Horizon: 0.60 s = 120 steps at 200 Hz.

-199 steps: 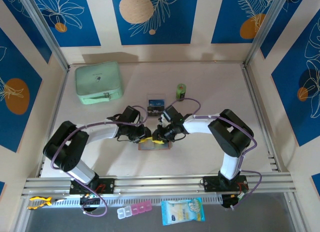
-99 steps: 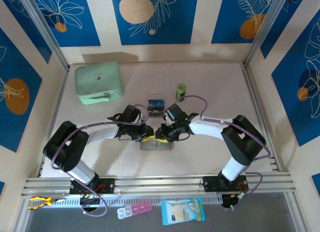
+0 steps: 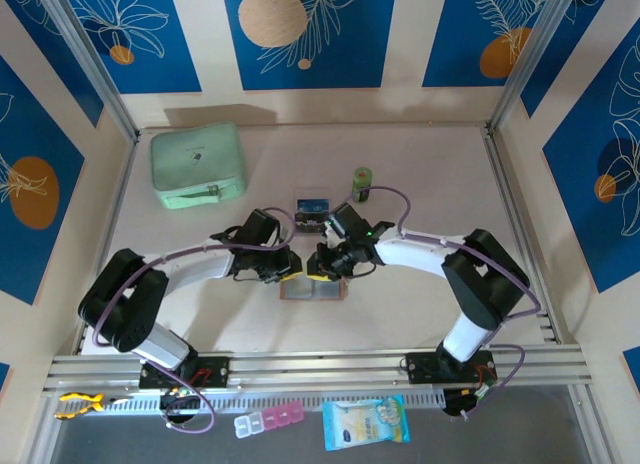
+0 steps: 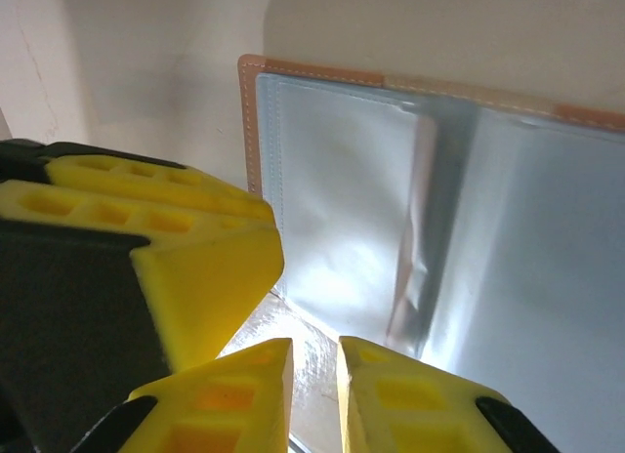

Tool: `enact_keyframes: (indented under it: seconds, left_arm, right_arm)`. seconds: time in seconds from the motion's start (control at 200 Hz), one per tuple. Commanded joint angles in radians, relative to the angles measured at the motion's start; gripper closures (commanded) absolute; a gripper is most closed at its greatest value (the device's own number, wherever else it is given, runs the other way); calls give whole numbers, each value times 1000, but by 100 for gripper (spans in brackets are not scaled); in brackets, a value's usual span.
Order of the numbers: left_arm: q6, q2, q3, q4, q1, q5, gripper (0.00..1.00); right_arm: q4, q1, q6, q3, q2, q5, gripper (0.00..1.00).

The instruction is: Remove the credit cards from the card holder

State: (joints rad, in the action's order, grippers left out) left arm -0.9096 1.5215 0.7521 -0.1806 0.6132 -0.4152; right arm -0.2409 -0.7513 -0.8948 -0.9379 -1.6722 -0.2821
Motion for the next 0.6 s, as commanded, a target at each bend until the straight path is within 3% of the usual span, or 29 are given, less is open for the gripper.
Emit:
enact_keyframes:
  seconds: [0.0,0.245,0.595]
  left_arm:
    - [14,-18,-39,-37,-24,21,86]
    - [23,-12,-82,-34,-51,20,94]
    - [15,11,-134,-8,-77,10,95]
  right_arm:
    - [17,-11,-10,-49,-54,-36,81]
    - [38,-17,-10,-85,-140,-49,82]
    - [-8,-15,-4,-42,-148,9,82]
